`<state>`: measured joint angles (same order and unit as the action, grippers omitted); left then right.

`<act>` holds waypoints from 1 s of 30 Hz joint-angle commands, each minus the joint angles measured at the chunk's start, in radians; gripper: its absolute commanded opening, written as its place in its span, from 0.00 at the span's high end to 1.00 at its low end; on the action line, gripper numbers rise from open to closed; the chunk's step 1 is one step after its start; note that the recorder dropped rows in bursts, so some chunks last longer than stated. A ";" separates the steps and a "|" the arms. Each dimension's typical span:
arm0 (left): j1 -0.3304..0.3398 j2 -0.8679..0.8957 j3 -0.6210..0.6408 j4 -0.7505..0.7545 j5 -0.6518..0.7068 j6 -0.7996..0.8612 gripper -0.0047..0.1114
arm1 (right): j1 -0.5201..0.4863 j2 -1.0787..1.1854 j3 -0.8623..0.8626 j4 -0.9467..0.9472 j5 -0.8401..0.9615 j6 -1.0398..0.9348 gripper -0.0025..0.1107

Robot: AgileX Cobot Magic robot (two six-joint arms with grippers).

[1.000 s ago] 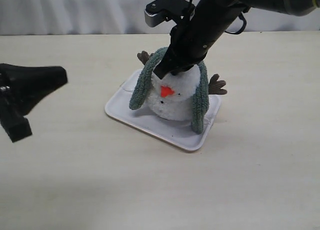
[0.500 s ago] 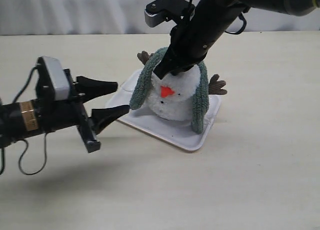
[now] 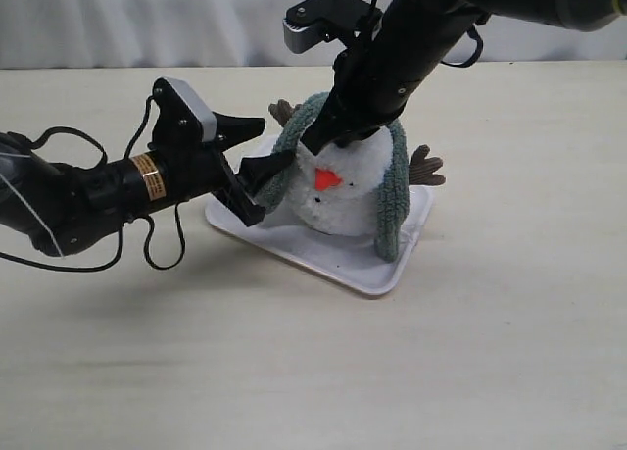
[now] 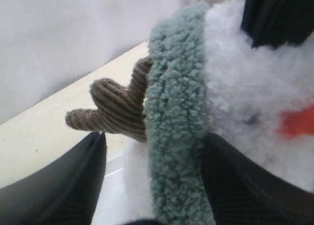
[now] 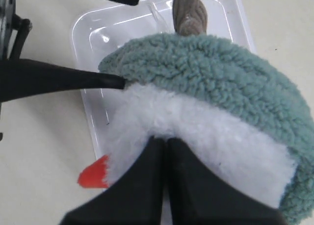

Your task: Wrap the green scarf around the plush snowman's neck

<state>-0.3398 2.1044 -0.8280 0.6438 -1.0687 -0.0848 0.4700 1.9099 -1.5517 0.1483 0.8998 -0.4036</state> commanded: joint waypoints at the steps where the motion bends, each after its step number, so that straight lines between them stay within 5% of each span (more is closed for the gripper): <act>1: -0.005 0.012 -0.034 0.126 0.039 -0.056 0.49 | -0.002 0.013 0.011 -0.035 0.039 0.001 0.94; 4: -0.009 0.012 -0.036 0.162 0.042 -0.061 0.52 | -0.002 0.013 0.011 -0.038 0.038 0.001 0.94; 13: -0.011 0.012 -0.054 0.111 0.212 -0.081 0.96 | -0.002 0.013 0.011 -0.038 0.047 0.001 0.94; 17: -0.011 0.012 -0.094 0.198 0.311 -0.225 0.96 | -0.002 0.013 0.011 -0.038 0.049 0.001 0.94; 20: -0.011 0.012 -0.173 0.501 0.427 -0.552 0.96 | -0.002 0.013 0.011 -0.038 0.049 0.001 0.94; 24: -0.011 0.010 -0.218 0.821 0.419 -0.850 0.96 | -0.002 0.013 0.011 -0.038 0.049 0.001 0.94; 30: -0.011 0.010 -0.222 0.746 0.396 -0.864 0.96 | -0.002 0.040 0.011 -0.038 0.053 0.001 0.94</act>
<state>-0.3479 2.1152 -1.0430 1.4371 -0.6591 -0.9481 0.4707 1.9120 -1.5517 0.1483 0.9124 -0.4036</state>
